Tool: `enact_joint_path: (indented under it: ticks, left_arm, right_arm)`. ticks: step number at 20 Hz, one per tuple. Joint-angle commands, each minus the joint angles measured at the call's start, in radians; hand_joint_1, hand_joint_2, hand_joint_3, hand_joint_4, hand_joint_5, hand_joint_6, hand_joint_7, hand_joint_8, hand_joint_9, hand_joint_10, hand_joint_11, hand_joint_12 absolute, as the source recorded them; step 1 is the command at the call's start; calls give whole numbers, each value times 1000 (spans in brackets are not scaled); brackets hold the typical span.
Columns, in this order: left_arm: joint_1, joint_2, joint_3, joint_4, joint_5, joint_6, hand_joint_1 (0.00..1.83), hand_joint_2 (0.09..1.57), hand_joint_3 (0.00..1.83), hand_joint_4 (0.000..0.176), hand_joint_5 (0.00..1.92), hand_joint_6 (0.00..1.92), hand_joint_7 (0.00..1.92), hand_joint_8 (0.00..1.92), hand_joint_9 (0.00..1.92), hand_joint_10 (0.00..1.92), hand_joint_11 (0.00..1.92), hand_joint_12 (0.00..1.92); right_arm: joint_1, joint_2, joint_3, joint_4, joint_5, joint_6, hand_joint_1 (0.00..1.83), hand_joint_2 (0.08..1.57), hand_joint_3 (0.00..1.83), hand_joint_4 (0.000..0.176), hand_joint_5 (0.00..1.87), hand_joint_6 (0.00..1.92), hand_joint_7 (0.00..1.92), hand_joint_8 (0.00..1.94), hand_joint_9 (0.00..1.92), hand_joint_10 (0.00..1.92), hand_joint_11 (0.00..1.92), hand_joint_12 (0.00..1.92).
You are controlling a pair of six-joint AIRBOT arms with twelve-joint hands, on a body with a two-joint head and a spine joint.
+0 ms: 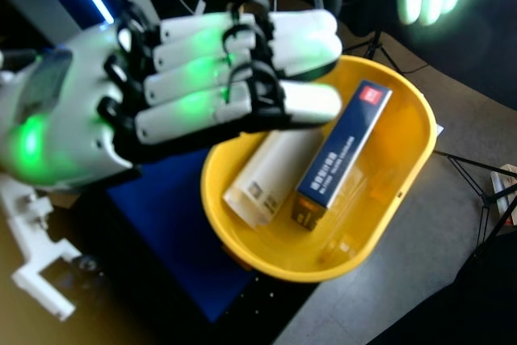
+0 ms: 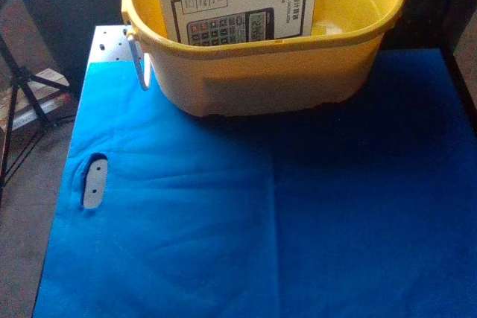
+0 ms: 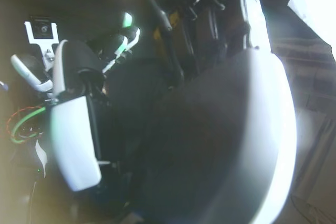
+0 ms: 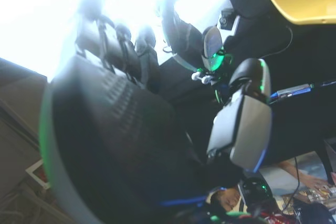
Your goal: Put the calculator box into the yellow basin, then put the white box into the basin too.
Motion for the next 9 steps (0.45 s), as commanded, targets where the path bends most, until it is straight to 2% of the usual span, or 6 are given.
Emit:
enact_joint_path:
  ticks: [1, 4, 5, 7, 8, 9]
  left_arm:
    - [-7, 11, -3, 9, -118, -1, 727, 1089, 0, 0, 641, 120, 628, 223, 265, 1042, 45, 1737]
    - [-3, 12, -3, 8, -123, -2, 668, 1106, 0, 0, 635, 222, 519, 528, 276, 1107, 97, 1746]
    - [-2, 12, -3, 8, -123, -2, 722, 1079, 0, 0, 643, 309, 482, 695, 264, 1206, 113, 1802]
    - [0, 14, -6, 7, -123, -3, 731, 1072, 0, 0, 582, 513, 478, 633, 273, 1094, 91, 1717]
    - [4, 16, -7, 7, -125, -3, 740, 1065, 0, 0, 554, 668, 462, 717, 265, 1161, 99, 1732]
    - [8, 20, -8, 7, -129, -6, 764, 1062, 0, 0, 487, 851, 415, 897, 261, 1269, 128, 1772]
  right_arm:
    - [19, 5, 2, 66, 94, 3, 780, 850, 0, 0, 429, 30, 218, 4, 191, 37, 0, 1017]
    - [19, 33, -5, 68, 94, 3, 909, 920, 25, 0, 559, 71, 355, 29, 352, 88, 0, 1384]
    - [19, 35, -5, 72, 94, 3, 1000, 963, 15, 0, 622, 79, 493, 45, 434, 142, 0, 1538]
    - [19, 46, -7, 83, 101, 3, 844, 941, 0, 0, 690, 60, 592, 34, 557, 197, 70, 1599]
    - [19, 53, -9, 97, 116, 3, 832, 937, 0, 0, 721, 52, 618, 25, 570, 219, 83, 1611]
    - [19, 65, -12, 111, 131, 3, 867, 945, 5, 0, 872, 87, 704, 561, 575, 922, 305, 1871]
